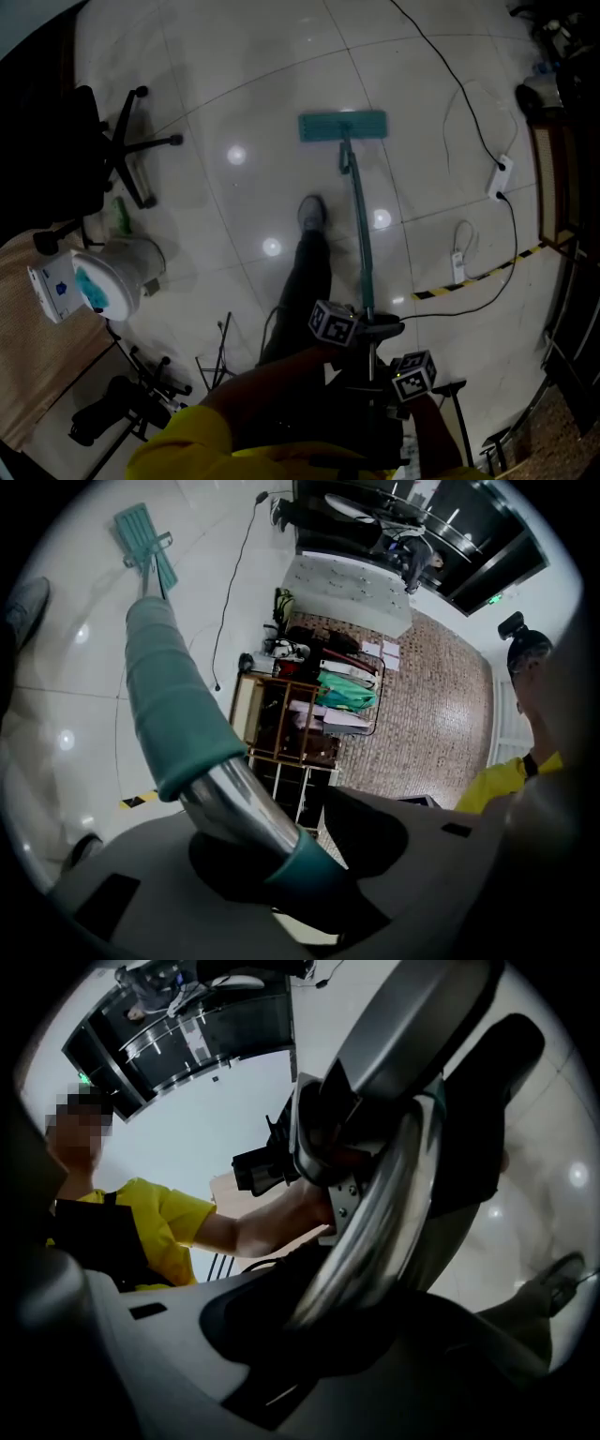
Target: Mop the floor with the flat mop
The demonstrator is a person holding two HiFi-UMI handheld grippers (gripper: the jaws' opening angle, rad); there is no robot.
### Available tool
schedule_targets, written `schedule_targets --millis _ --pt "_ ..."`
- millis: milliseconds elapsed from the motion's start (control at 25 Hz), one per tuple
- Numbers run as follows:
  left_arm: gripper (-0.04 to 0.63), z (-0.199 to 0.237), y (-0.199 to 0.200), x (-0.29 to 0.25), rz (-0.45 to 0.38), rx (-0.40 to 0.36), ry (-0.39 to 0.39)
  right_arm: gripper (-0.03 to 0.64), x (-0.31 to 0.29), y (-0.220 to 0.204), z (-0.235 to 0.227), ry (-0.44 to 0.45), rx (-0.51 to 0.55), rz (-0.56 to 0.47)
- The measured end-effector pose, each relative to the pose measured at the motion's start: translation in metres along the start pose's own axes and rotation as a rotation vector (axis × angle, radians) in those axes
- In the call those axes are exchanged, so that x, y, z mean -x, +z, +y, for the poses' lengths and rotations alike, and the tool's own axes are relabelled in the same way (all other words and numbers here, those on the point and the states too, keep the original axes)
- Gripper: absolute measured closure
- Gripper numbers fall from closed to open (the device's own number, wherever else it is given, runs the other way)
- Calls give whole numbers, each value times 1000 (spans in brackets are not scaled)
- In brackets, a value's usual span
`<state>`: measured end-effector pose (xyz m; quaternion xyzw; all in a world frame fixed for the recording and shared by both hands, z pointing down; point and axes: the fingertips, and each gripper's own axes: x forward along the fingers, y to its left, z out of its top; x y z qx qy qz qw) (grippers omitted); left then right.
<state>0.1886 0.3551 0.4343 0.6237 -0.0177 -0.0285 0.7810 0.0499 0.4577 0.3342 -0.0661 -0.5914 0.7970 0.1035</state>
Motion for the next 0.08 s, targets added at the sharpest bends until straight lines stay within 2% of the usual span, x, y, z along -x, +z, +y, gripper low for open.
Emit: schedule_targets --millis 80 --pt "420 -1 12 1 -17 -23 -7 514 2 10 1 -5 23 0"
